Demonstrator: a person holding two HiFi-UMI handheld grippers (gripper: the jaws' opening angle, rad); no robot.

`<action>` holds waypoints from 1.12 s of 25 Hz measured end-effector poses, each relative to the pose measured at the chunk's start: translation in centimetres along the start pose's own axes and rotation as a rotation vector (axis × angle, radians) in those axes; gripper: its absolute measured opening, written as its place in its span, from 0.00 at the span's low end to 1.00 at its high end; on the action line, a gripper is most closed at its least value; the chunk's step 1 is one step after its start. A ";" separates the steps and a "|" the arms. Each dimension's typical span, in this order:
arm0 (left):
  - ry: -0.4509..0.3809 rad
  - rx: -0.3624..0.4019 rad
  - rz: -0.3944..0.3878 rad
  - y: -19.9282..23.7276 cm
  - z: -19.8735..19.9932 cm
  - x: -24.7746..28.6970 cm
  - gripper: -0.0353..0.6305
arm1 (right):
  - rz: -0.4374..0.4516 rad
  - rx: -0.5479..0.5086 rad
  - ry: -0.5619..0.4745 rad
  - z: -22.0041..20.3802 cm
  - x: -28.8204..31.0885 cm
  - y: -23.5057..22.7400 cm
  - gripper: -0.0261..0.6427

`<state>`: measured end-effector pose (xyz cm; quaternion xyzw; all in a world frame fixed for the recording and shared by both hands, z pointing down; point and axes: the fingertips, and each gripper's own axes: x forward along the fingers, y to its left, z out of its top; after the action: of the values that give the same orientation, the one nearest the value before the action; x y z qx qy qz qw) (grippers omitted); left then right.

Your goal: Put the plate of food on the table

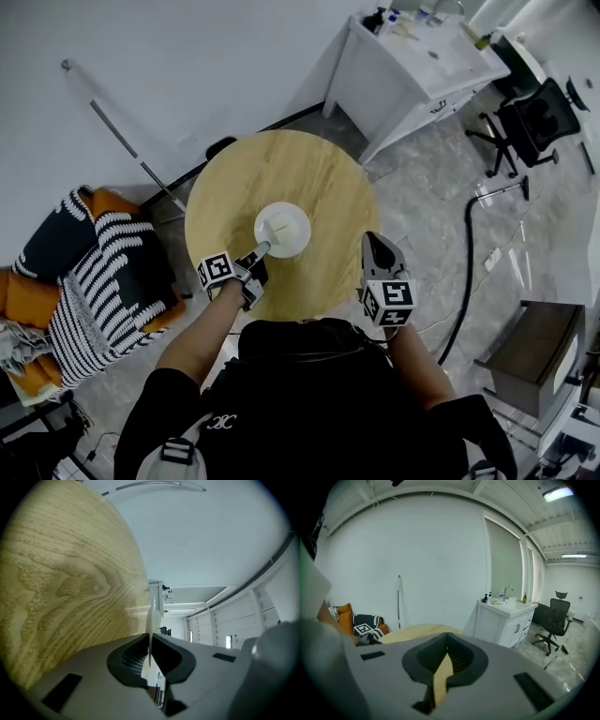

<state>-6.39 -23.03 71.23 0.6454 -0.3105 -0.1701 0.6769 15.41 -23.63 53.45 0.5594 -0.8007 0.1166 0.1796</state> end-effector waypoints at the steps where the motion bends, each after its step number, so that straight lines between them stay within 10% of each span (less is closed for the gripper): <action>1: 0.008 0.001 0.004 0.2 -0.1 0.0 0.08 | -0.003 0.002 0.000 0.0 -0.1 0.0 0.05; 28: 0.084 -0.043 0.073 2.7 0.1 0.8 0.08 | -0.010 0.008 -0.003 1.1 0.4 1.3 0.05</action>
<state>-6.32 -23.29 74.01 0.6255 -0.3015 -0.1247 0.7087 13.92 -23.93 52.59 0.5643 -0.7978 0.1180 0.1768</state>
